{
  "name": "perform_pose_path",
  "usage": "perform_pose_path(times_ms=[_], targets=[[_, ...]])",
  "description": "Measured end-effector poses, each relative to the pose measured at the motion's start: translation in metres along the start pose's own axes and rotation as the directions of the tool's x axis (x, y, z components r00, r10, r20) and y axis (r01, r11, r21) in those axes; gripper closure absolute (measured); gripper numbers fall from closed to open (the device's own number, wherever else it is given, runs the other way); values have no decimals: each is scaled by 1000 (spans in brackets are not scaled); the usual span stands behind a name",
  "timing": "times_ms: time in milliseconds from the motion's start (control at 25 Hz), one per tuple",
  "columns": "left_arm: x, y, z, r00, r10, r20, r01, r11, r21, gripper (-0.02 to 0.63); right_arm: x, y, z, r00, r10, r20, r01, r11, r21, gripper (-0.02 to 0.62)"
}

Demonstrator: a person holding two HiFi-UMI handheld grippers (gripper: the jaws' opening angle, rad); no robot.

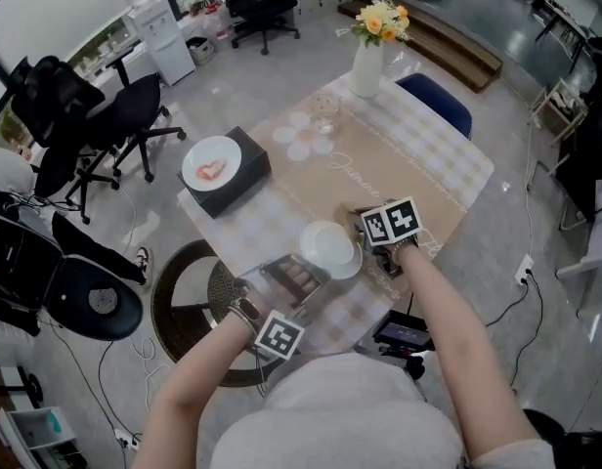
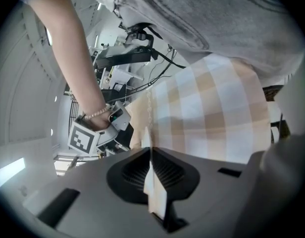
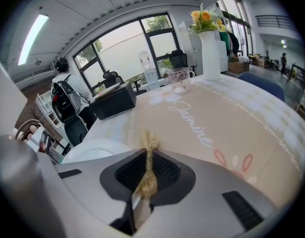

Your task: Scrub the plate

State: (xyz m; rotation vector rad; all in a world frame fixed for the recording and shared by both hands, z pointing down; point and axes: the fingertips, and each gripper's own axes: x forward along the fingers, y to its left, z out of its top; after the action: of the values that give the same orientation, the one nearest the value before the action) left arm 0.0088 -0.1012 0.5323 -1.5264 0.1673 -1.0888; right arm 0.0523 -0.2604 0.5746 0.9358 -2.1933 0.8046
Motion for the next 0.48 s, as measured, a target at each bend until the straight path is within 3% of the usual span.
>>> perform_pose_path(times_ms=[320,480], targets=[[0,-5,-6,1000,-16,-14,15,996,-83,589,-20,3,-15,999,3,-49,-5,999,-42,554],[0,-10,-3,999,-49,17,51,979,-199,589,-33,-1,-14,1000,-7,-13,6,1000,-25,554]])
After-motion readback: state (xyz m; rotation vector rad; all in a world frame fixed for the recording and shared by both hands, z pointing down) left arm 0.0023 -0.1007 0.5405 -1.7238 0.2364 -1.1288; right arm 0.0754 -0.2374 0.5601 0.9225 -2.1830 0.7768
